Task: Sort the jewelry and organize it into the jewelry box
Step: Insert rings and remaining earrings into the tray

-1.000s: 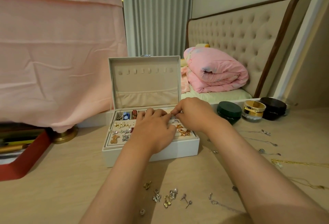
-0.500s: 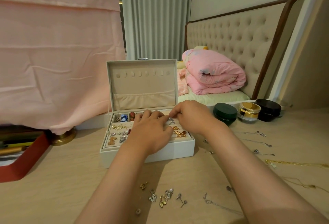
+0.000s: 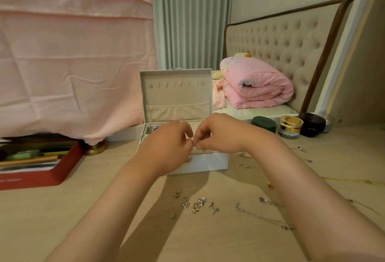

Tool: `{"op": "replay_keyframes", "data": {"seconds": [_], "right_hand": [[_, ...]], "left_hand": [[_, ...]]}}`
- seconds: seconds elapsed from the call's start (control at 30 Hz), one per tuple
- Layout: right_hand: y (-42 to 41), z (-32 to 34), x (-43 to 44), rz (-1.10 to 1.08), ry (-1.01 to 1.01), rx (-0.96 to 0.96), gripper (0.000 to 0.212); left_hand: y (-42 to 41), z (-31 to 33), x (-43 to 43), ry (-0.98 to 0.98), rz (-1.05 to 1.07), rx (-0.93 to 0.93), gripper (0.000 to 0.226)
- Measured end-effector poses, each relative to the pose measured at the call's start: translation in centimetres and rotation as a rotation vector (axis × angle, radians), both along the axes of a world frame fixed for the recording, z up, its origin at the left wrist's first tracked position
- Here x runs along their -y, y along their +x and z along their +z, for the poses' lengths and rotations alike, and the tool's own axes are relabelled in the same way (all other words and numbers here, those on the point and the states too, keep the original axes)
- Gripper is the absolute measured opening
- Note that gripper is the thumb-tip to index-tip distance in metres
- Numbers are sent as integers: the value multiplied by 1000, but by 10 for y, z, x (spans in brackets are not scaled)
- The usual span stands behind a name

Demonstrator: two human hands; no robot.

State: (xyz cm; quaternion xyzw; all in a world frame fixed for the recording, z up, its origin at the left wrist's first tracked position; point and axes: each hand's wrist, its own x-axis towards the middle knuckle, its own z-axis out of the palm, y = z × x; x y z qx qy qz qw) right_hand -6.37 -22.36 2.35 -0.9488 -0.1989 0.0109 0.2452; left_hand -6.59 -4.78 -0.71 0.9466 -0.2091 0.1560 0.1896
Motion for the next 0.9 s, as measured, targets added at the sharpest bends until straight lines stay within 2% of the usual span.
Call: {"op": "replay_keyframes", "data": {"seconds": [0.1,0.23,0.5,0.6,0.77,0.9], "right_hand": [[-13,-11,-10,44,-127,-96,12],[-23,-33,-32,59,-183,-125,15],[-29,-61,-53,83,-217,-76,20],[-29,-66,-56,102,-217,-62,16],[-26,-72,-54,108,-161,-53,11],[-22,-76,-51,53,108,-113,8]], "left_hand": [[-15,-13,-22,16,-12,-134,13],[-27,-36,-47,83,-33,-279,16],[-26,-47,-77,-48,-85,-368,26],[-24,-49,-82,-55,-117,-423,19],[-22,-54,-80,-98,-137,-407,14],[-22,-60,-77,-266,-135,-332,14]]}}
